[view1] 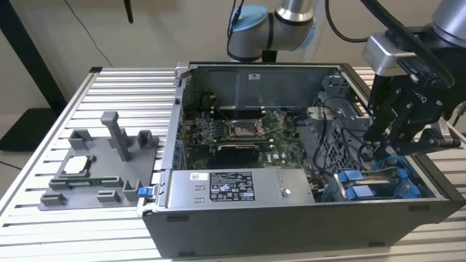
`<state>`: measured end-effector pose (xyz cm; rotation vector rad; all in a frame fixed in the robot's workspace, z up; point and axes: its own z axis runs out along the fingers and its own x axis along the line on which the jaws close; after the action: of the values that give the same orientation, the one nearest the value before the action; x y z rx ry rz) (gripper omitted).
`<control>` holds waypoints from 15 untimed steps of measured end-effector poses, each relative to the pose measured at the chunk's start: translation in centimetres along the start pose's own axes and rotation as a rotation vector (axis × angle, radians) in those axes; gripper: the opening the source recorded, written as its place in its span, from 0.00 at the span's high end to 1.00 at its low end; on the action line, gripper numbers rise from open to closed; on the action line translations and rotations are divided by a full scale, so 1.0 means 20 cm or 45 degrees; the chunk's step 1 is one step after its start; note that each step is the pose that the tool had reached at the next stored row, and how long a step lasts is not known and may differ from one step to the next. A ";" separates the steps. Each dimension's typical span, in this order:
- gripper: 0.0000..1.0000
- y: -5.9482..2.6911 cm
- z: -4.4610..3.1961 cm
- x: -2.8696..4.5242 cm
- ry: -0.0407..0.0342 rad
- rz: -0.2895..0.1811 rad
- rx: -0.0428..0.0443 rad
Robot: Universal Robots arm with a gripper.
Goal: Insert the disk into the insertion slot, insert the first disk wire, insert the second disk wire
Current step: 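Insert the disk into the insertion slot, then insert the first disk wire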
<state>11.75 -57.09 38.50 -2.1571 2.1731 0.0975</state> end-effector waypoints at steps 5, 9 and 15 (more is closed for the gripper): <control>0.00 0.000 0.001 -0.015 -0.0337 -0.006 0.045; 0.00 0.001 -0.013 -0.019 -0.0511 -0.008 0.055; 0.00 0.000 -0.022 -0.026 -0.0735 -0.013 0.090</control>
<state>11.74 -56.62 39.00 -2.1009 2.1013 0.0801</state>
